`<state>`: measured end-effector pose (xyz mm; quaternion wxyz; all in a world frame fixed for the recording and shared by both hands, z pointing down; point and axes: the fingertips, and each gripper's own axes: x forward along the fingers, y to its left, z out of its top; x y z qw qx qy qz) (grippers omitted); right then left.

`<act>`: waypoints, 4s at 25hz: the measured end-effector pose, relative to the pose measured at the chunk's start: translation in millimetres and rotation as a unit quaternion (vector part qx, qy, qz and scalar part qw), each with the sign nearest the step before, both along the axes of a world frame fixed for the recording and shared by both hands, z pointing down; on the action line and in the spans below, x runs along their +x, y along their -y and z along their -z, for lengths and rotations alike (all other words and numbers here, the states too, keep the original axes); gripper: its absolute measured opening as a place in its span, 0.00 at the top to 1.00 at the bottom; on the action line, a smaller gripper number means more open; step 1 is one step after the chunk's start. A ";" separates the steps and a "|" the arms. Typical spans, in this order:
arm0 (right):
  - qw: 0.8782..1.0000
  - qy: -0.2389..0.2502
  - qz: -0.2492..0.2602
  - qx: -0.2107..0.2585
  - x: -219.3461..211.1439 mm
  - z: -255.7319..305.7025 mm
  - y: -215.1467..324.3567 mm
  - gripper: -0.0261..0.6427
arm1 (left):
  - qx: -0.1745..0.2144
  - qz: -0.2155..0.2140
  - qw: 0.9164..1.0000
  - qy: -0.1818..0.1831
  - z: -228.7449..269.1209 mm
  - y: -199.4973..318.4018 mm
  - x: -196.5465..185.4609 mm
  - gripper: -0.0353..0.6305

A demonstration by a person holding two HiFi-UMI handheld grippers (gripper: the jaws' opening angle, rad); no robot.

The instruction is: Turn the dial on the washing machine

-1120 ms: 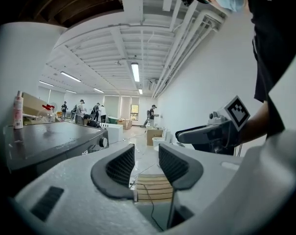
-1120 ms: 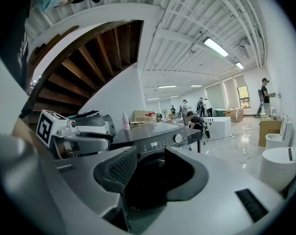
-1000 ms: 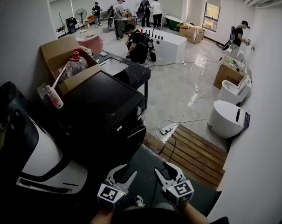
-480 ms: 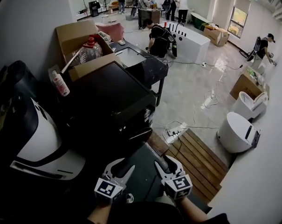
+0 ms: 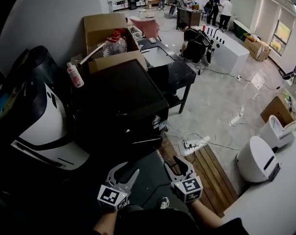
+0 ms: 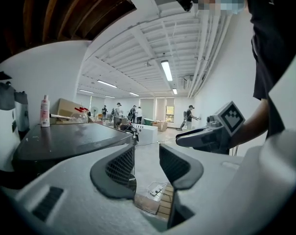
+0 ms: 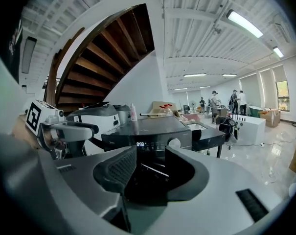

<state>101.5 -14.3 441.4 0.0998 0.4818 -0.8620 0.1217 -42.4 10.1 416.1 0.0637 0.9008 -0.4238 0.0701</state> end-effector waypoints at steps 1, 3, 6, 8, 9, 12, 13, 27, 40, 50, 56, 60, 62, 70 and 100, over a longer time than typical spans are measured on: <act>1.000 0.000 0.008 0.002 3.6 -0.6 4.3 0.72 | 0.001 0.010 1.000 0.002 -1.2 -0.4 2.9 0.72; 1.000 -0.001 0.022 0.002 9.7 -0.4 11.0 0.72 | 0.003 0.033 0.999 0.003 -3.6 -1.1 8.0 0.72; 0.999 -0.006 0.036 0.003 17.9 -1.8 22.4 0.72 | 0.002 0.058 0.998 0.006 -7.4 -2.5 13.5 0.72; 0.999 -0.010 0.042 0.003 20.2 -4.7 31.6 0.71 | -0.003 0.069 0.998 0.010 -9.4 -2.5 13.8 0.72; 0.999 -0.012 0.044 0.003 21.0 -6.7 36.7 0.71 | -0.005 0.073 0.997 0.012 -10.5 -1.8 13.5 0.72; 0.999 -0.017 0.044 0.002 21.8 -15.2 56.0 0.71 | -0.008 0.081 0.997 0.014 -15.1 5.8 10.8 0.72; 0.999 -0.020 0.042 0.003 20.9 -18.2 63.7 0.71 | -0.007 0.082 0.997 0.015 -16.7 10.4 9.1 0.72; 0.999 -0.044 0.025 0.004 -9.1 -67.3 171.4 0.64 | -0.031 0.047 0.998 0.017 -53.0 83.6 -10.0 0.72; 0.995 -0.096 0.021 0.017 -36.8 -117.6 244.1 0.54 | -0.063 0.037 0.997 0.006 -95.9 110.1 -12.9 0.72; 0.984 -0.164 0.035 0.063 -44.4 -124.9 265.0 0.53 | -0.079 0.030 0.996 0.006 -113.3 111.0 -11.4 0.72; 0.979 -0.184 0.047 0.069 -45.6 -126.7 270.9 0.53 | -0.082 0.026 0.996 0.007 -117.9 112.5 -9.2 0.72; 0.978 -0.191 0.055 0.070 -49.9 -130.0 271.3 0.56 | -0.095 0.020 0.995 0.017 -123.3 112.4 -8.6 0.72; 0.978 -0.188 0.051 0.071 -50.1 -131.0 272.8 0.57 | -0.089 0.021 0.996 0.011 -122.7 115.4 -8.6 0.72; 0.998 -0.044 0.032 -0.005 -44.7 -133.0 275.3 0.56 | -0.086 0.023 0.996 0.002 -122.8 119.3 -8.8 0.72; 0.813 0.512 -0.023 -0.277 -18.3 -158.0 286.6 0.58 | -0.095 0.023 0.995 -0.010 -124.9 119.1 -6.0 0.72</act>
